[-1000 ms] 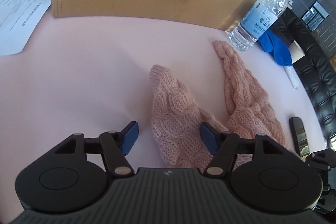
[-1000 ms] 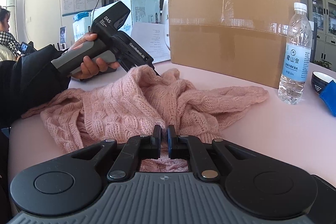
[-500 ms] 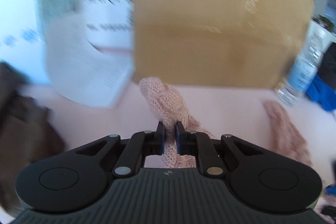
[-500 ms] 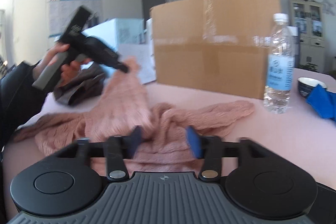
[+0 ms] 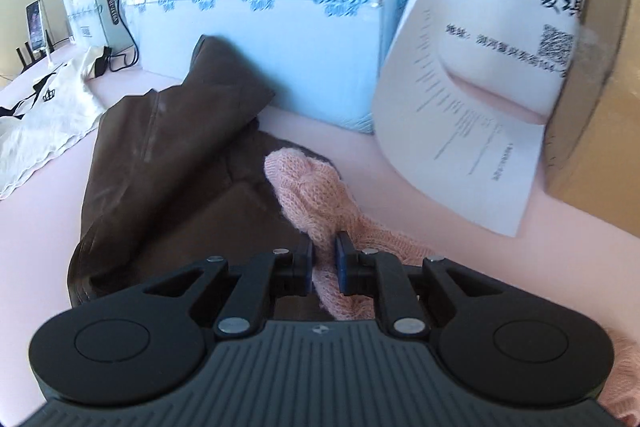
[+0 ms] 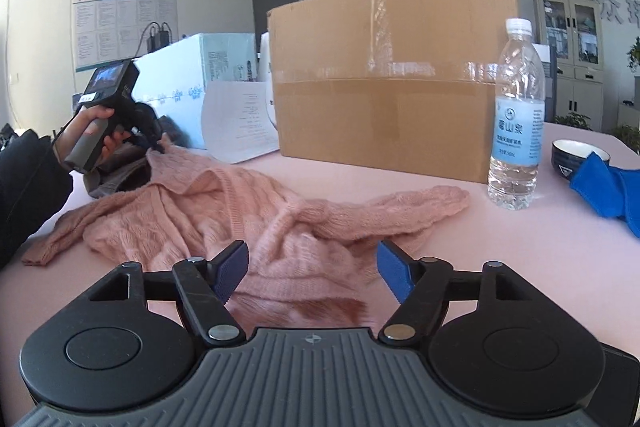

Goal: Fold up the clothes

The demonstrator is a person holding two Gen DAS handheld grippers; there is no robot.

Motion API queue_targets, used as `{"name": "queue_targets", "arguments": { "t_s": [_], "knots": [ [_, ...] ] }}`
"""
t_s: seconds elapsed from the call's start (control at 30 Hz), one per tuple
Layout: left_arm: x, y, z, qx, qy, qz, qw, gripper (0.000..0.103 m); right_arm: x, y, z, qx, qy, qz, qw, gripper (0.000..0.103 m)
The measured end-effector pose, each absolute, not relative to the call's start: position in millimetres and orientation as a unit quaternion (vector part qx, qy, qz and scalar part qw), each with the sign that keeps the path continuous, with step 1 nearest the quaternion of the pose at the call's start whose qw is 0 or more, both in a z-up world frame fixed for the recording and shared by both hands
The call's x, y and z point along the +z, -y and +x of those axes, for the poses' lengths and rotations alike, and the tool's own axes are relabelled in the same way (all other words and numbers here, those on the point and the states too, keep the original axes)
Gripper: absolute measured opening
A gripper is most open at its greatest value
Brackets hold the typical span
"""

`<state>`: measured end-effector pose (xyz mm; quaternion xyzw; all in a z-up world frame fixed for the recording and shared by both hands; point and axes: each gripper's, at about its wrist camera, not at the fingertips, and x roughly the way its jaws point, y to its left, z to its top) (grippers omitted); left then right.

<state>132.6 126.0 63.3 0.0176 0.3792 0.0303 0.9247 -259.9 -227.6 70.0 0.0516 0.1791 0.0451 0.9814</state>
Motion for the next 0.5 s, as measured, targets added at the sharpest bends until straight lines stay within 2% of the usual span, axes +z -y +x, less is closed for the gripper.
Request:
{"name": "queue_targets", "arguments": {
  "t_s": [0.03, 0.07, 0.1, 0.13, 0.17, 0.2, 0.33, 0.4, 0.43, 0.47, 0.5],
  "knots": [
    [61.4, -127.6, 133.0, 0.034, -0.376, 0.027, 0.926, 0.018, 69.4, 230.4, -259.7, 0.040, -0.182, 0.056, 0.981, 0.074],
    [59.9, -129.1, 133.0, 0.038, -0.372, 0.039, 0.926, 0.026, 68.9, 232.5, -259.3, 0.038, -0.188, 0.060, 0.980, 0.077],
    [58.3, -130.5, 133.0, 0.041, -0.369, 0.051, 0.927, 0.046, 68.5, 234.5, -259.0, 0.036, -0.194, 0.063, 0.978, 0.079],
    [58.1, -130.5, 131.5, 0.041, -0.362, 0.068, 0.929, 0.057, 68.1, 236.5, -258.7, 0.035, -0.200, 0.066, 0.977, 0.080],
    [60.2, -130.8, 127.6, 0.035, -0.352, 0.080, 0.932, 0.073, 67.1, 239.6, -260.1, 0.037, -0.209, 0.076, 0.974, 0.081],
    [63.2, -131.6, 123.0, 0.028, -0.340, 0.089, 0.936, 0.078, 66.4, 241.9, -261.7, 0.043, -0.215, 0.083, 0.972, 0.081],
    [93.3, -143.0, 79.4, -0.030, -0.268, 0.108, 0.957, 0.080, 67.3, 238.8, -274.9, 0.083, -0.217, 0.076, 0.970, 0.080],
    [109.8, -145.5, 56.2, -0.093, -0.261, 0.102, 0.956, 0.081, 67.8, 229.0, -269.6, 0.088, -0.234, 0.061, 0.966, 0.073],
    [114.5, -140.6, 43.9, -0.132, -0.264, 0.105, 0.950, 0.081, 68.1, 224.0, -266.7, 0.091, -0.243, 0.054, 0.964, 0.062],
    [118.5, -133.6, 29.2, -0.175, -0.267, 0.111, 0.941, 0.081, 67.0, 219.4, -262.5, 0.091, -0.256, 0.047, 0.961, 0.044],
    [122.5, -126.6, 14.6, -0.219, -0.269, 0.117, 0.931, 0.081, 66.2, 215.5, -258.2, 0.095, -0.268, 0.043, 0.958, 0.036]
  ]
}}
